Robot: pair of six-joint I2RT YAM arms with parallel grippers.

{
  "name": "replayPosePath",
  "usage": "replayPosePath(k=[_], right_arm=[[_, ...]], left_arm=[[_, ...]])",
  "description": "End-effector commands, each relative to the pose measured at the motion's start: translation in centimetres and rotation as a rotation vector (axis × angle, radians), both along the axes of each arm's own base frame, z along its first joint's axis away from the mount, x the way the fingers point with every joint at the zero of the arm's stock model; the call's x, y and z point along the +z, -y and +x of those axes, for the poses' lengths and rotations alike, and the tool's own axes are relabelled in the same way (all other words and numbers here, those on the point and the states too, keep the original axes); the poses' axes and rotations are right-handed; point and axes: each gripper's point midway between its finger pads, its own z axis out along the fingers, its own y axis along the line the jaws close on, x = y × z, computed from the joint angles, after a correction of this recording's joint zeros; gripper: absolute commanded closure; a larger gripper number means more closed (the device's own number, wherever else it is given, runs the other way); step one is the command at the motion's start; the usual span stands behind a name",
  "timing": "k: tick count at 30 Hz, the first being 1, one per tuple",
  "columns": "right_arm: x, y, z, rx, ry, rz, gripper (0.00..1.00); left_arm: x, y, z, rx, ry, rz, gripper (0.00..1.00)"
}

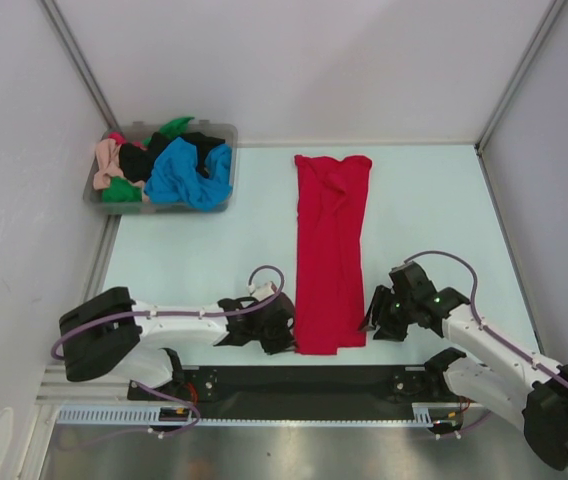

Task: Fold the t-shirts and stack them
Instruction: Fold the tshirt

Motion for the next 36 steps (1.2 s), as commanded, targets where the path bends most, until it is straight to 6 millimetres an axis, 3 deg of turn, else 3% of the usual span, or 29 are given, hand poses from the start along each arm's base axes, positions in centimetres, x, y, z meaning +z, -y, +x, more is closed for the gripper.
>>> replayPosePath(k=[1, 4, 5, 6, 9, 17, 23, 25, 27, 29, 36], right_arm=[[0.3, -0.4, 0.1, -0.019, 0.011, 0.016, 0.48], [0.3, -0.9, 0.3, -0.004, 0.028, 0.026, 0.50], [0.1, -1.1, 0.5, 0.001, 0.028, 0.026, 0.51], [-0.1, -1.2, 0.4, 0.008, 0.026, 0.022, 0.54], [-0.6, -1.2, 0.3, 0.023, 0.011, 0.004, 0.62], [-1.7, -0.1, -0.9, 0.054, -0.025, -0.056, 0.61], [-2.4, -0.4, -1.4, 0.071, -0.040, -0.054, 0.74], [-2.8, -0.3, -1.7, 0.080, -0.047, -0.060, 0.87], [-2.9, -0.2, -2.0, 0.091, -0.052, -0.063, 1.00], [-3.0, -0.2, -2.4, 0.101, -0.056, -0.064, 1.00], [-3.0, 0.3, -4.3, 0.142, -0.088, -0.067, 1.00]], left_arm=[[0.6, -0.5, -0.5, -0.045, -0.003, 0.010, 1.00], [0.9, -0.5, -0.4, -0.049, 0.010, 0.009, 0.87], [1.0, -0.5, -0.3, -0.049, 0.015, 0.008, 0.76], [1.2, -0.4, 0.0, -0.044, 0.025, 0.005, 0.73], [1.5, -0.1, 0.2, -0.049, 0.032, 0.001, 0.72], [1.3, 0.3, 0.4, -0.052, 0.035, -0.010, 0.64], [0.6, 0.3, 0.3, -0.053, 0.024, -0.008, 0.71], [0.6, 0.5, 0.4, -0.052, 0.025, -0.012, 0.78], [0.4, 0.5, 0.4, -0.057, 0.021, -0.010, 0.92], [0.3, 0.4, 0.2, -0.061, 0.013, -0.009, 1.00], [0.2, -0.2, -0.8, -0.081, -0.020, -0.012, 1.00]])
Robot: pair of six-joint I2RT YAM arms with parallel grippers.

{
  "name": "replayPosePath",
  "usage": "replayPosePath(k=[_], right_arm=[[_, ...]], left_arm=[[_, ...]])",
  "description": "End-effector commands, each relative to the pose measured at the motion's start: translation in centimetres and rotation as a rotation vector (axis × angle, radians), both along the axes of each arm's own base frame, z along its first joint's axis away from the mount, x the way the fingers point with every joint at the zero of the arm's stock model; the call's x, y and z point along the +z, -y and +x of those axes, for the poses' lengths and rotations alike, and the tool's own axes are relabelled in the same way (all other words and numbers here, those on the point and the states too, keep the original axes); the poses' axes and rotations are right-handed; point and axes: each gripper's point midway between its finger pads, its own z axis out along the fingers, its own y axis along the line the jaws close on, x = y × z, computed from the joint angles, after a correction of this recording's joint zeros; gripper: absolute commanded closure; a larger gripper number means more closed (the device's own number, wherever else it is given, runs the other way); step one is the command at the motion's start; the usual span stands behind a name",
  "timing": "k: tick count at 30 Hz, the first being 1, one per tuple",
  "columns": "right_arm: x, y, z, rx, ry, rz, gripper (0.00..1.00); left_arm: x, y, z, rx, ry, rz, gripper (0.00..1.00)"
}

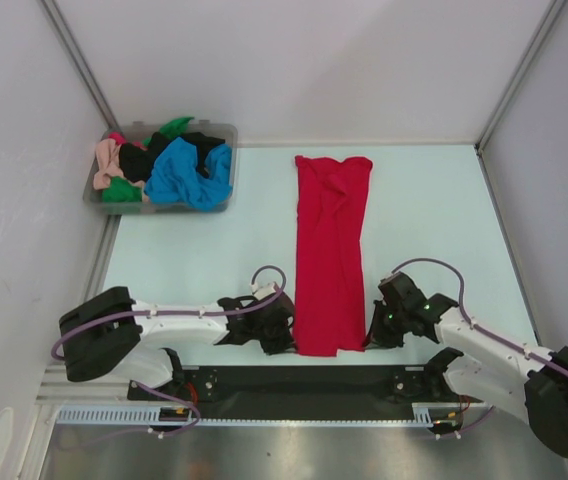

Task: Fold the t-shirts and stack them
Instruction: Fold the tshirt

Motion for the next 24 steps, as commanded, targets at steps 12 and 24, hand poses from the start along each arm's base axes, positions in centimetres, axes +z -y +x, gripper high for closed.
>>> replayPosePath(k=[12, 24], right_arm=[[4.9, -0.5, -0.3, 0.080, 0.007, -0.013, 0.46], [15.9, 2.1, 30.7, -0.139, 0.543, 0.000, 0.26]], left_arm=[[5.5, -0.1, 2.5, -0.117, 0.105, -0.016, 0.34], [21.4, 1.2, 27.5, -0.200, 0.734, -0.057, 0.21]])
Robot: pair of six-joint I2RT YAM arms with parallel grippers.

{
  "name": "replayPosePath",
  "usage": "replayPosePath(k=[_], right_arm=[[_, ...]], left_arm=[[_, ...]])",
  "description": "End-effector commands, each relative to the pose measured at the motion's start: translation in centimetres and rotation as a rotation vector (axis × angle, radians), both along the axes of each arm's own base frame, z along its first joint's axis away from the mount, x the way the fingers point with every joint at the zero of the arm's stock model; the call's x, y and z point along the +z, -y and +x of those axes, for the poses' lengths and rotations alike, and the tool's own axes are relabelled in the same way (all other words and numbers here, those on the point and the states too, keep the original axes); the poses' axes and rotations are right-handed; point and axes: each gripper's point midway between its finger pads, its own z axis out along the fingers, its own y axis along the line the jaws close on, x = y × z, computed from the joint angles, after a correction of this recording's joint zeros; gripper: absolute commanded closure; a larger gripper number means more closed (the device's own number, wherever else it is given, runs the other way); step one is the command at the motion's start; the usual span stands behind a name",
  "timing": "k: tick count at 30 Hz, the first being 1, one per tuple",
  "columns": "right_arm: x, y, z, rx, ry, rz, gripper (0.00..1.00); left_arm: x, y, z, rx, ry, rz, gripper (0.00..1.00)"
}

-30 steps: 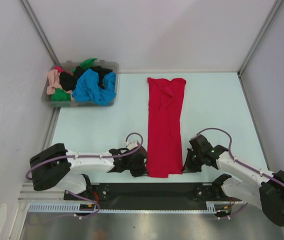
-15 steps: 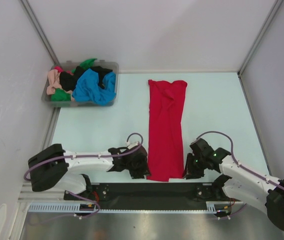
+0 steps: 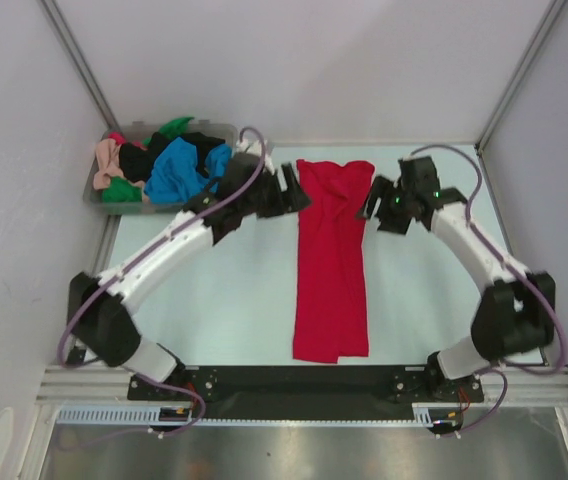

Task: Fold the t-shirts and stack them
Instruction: Fold the tshirt

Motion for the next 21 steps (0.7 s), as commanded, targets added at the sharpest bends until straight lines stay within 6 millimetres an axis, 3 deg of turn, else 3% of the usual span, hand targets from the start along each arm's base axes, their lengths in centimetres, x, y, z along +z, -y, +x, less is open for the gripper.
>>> replayPosePath(k=[1, 2, 3, 4, 5, 6, 8, 10, 11, 13, 14, 21], right_arm=[[0.7, 2.4, 10.6, -0.006, 0.205, -0.060, 0.26], [0.4, 3.3, 12.7, 0.002, 0.229, -0.100, 0.26], [-0.1, 3.3, 16.5, 0.010, 0.243, -0.101, 0.26], [-0.5, 4.4, 18.5, 0.005, 0.246, -0.098, 0.27], [-1.0, 4.8, 19.9, 0.021, 0.250, -0.099, 0.32], [-1.5, 4.9, 21.5, 0.031, 0.253, -0.081, 0.34], [-3.1, 6.4, 25.2, 0.016, 0.267, -0.064, 0.34], [-4.3, 7.1, 27.6, 0.001, 0.271, -0.027, 0.32], [-4.6, 7.8, 28.3, -0.008, 0.276, -0.012, 0.32], [-4.9, 7.1, 29.4, -0.016, 0.292, 0.038, 0.31], [-5.9, 8.7, 29.9, -0.052, 0.284, 0.045, 0.30], [-7.3, 6.8, 31.7, -0.055, 0.323, 0.162, 0.32]], left_arm=[[0.0, 1.7, 6.4, -0.105, 0.160, 0.073, 0.21], [1.0, 1.5, 9.3, -0.067, 0.188, 0.044, 0.21], [0.9, 1.9, 11.1, -0.056, 0.192, 0.019, 0.22], [-2.8, 2.0, 13.7, -0.035, 0.115, 0.018, 0.23], [-1.5, 2.6, 15.7, -0.030, 0.138, -0.023, 0.25], [-1.9, 3.0, 17.2, -0.017, 0.135, -0.047, 0.26], [-4.0, 3.4, 20.8, 0.020, 0.114, -0.074, 0.28], [-5.3, 3.4, 22.7, 0.066, 0.079, -0.109, 0.28], [-6.7, 3.9, 23.8, 0.069, 0.066, -0.127, 0.28], [-6.8, 4.3, 25.2, 0.080, 0.075, -0.164, 0.27], [-7.6, 4.7, 26.1, 0.079, 0.073, -0.172, 0.27], [-10.1, 5.1, 28.5, 0.142, 0.045, -0.239, 0.27]])
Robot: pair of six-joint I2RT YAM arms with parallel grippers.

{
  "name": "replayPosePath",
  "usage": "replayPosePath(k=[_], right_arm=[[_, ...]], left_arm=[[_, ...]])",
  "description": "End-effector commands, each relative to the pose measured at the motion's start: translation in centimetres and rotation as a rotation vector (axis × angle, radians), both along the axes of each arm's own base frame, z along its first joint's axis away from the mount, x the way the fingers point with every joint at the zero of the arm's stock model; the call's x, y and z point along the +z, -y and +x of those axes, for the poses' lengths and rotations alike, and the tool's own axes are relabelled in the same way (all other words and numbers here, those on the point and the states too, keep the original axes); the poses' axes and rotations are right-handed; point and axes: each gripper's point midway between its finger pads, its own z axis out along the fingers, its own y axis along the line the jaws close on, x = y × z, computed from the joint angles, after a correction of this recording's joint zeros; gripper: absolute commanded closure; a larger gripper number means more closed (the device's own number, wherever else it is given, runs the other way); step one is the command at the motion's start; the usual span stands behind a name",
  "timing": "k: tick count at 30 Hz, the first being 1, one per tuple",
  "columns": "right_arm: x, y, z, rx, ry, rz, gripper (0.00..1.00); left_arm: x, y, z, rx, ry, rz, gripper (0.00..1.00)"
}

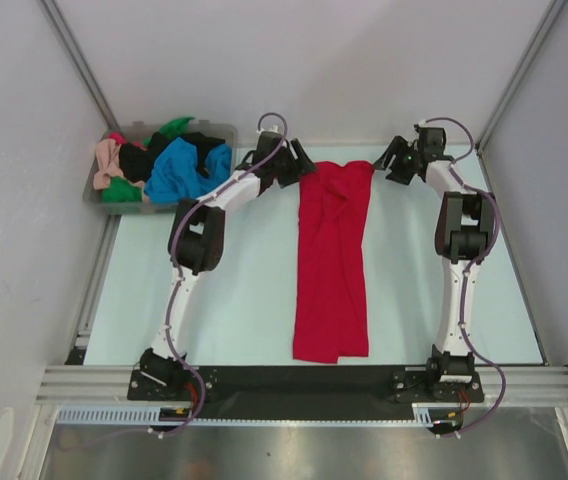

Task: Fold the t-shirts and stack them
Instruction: Fold the tshirt

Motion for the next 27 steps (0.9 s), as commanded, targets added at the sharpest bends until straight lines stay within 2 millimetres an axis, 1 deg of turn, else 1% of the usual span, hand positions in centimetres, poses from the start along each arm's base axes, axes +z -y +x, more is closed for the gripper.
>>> replayPosePath(k=[1, 3, 4, 5, 6, 7, 8, 9, 10, 12, 13, 15, 16, 17, 18, 19, 20, 21, 22, 23, 24, 25, 26, 27], right_arm=[[3.3, -2.8, 2.5, 0.043, 0.138, 0.084, 0.32], [2.5, -3.1, 3.1, 0.042, 0.138, 0.091, 0.34], [2.2, -3.0, 3.3, 0.040, 0.134, 0.086, 0.34], [1.8, -3.0, 3.4, 0.035, 0.126, 0.088, 0.35], [1.0, -3.1, 3.5, 0.035, 0.113, 0.095, 0.36], [1.2, -3.2, 3.8, 0.036, 0.119, 0.102, 0.36], [1.0, -3.2, 3.9, 0.031, 0.115, 0.106, 0.37], [1.0, -3.1, 4.1, 0.027, 0.116, 0.101, 0.37], [0.7, -3.0, 4.2, 0.022, 0.114, 0.100, 0.37], [0.6, -3.0, 4.4, 0.017, 0.124, 0.102, 0.38], [0.4, -4.6, 4.3, 0.039, 0.124, 0.104, 0.38], [0.3, -4.9, 4.6, 0.041, 0.131, 0.111, 0.42], [0.1, -5.2, 4.6, 0.046, 0.133, 0.117, 0.46], [0.0, -5.4, 4.7, 0.049, 0.137, 0.123, 0.48], [0.2, -5.8, 5.0, 0.057, 0.154, 0.129, 0.51], [0.2, -6.0, 5.1, 0.057, 0.159, 0.135, 0.53], [0.1, -6.3, 5.4, 0.065, 0.168, 0.140, 0.58], [0.2, -6.7, 5.6, 0.073, 0.175, 0.147, 0.60], [0.3, -7.0, 5.7, 0.083, 0.182, 0.154, 0.63], [-0.2, -7.5, 5.7, 0.094, 0.179, 0.158, 0.68], [0.4, -8.1, 5.9, 0.108, 0.197, 0.162, 0.71], [0.3, -8.4, 6.0, 0.121, 0.207, 0.161, 0.76], [0.5, -8.6, 6.1, 0.127, 0.219, 0.160, 0.78], [0.9, -8.9, 6.4, 0.134, 0.246, 0.158, 0.80]], left_arm=[[4.2, 1.3, 2.3, 0.025, 0.094, -0.126, 0.28], [3.5, 1.2, 2.7, 0.044, 0.087, -0.126, 0.28], [2.6, 0.8, 3.0, 0.056, 0.073, -0.125, 0.28], [2.6, 0.8, 3.3, 0.064, 0.073, -0.129, 0.29], [2.3, 0.5, 3.5, 0.072, 0.069, -0.131, 0.29], [1.7, 0.1, 3.8, 0.083, 0.055, -0.134, 0.30], [1.6, -0.1, 3.9, 0.088, 0.055, -0.134, 0.30], [1.2, -0.4, 4.0, 0.100, 0.044, -0.125, 0.30], [1.2, -0.9, 4.2, 0.109, 0.043, -0.122, 0.30], [1.1, -1.3, 4.4, 0.118, 0.048, -0.111, 0.30], [1.1, -1.3, 4.5, 0.118, 0.051, -0.113, 0.30], [1.0, -1.1, 5.0, 0.120, 0.055, -0.131, 0.31], [0.6, -1.0, 5.1, 0.119, 0.052, -0.135, 0.32], [1.1, -0.8, 5.5, 0.122, 0.064, -0.144, 0.33], [0.0, -0.8, 5.6, 0.129, 0.048, -0.150, 0.33], [-0.2, -0.7, 5.8, 0.135, 0.044, -0.158, 0.34], [0.0, -0.6, 6.1, 0.137, 0.052, -0.168, 0.35], [-1.1, -0.6, 6.2, 0.146, 0.035, -0.169, 0.37], [-1.4, -0.7, 6.4, 0.153, 0.031, -0.171, 0.37], [-1.3, -0.8, 6.6, 0.160, 0.036, -0.180, 0.38], [-1.4, -0.8, 6.8, 0.168, 0.032, -0.191, 0.43], [-1.8, -1.1, 7.0, 0.178, 0.028, -0.192, 0.46], [-1.5, -1.2, 7.3, 0.185, 0.040, -0.201, 0.49], [-1.7, -1.4, 7.4, 0.191, 0.034, -0.204, 0.56]])
